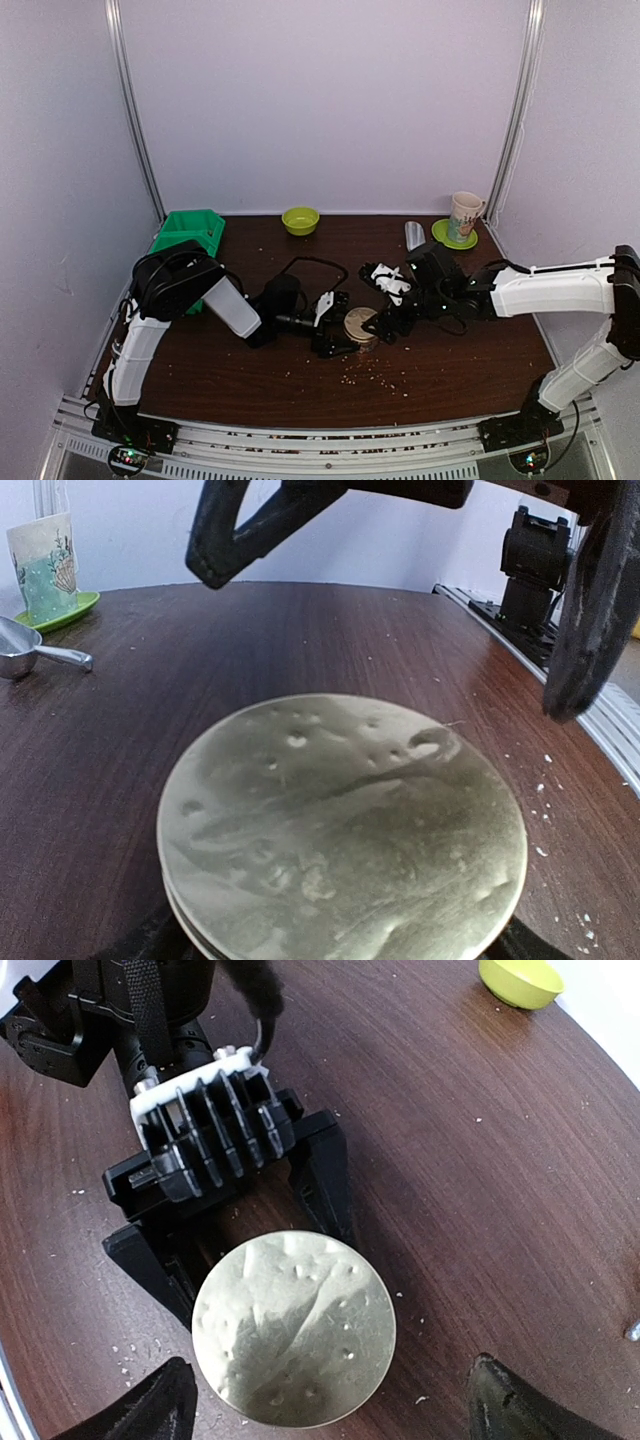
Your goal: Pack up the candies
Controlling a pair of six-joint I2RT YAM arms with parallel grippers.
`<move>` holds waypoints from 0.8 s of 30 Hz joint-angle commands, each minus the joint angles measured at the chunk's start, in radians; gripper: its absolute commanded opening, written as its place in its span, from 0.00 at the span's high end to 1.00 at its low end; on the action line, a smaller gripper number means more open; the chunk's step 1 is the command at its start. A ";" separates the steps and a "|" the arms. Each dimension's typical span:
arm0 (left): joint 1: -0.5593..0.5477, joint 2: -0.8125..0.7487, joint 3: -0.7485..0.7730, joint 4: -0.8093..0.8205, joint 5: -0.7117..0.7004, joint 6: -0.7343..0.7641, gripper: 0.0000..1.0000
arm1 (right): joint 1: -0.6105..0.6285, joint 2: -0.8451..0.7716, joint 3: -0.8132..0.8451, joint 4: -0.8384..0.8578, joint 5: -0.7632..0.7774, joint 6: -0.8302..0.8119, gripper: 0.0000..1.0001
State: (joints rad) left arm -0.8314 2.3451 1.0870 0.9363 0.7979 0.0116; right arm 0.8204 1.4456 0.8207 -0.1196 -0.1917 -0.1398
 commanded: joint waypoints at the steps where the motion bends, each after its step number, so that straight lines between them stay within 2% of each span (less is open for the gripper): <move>1: 0.026 0.059 -0.044 -0.192 -0.075 -0.030 0.19 | -0.001 0.045 0.057 -0.010 0.030 -0.072 0.05; 13: 0.025 0.063 -0.040 -0.188 -0.048 -0.027 0.19 | -0.004 0.111 0.078 -0.023 -0.123 -0.180 0.05; 24: 0.026 0.063 -0.035 -0.189 -0.043 -0.028 0.19 | -0.009 0.163 0.116 -0.042 -0.080 -0.151 0.06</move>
State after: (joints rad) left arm -0.8307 2.3451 1.0866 0.9375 0.7979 0.0124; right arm 0.8177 1.5932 0.9047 -0.1528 -0.2913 -0.3092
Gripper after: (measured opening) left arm 0.811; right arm 0.947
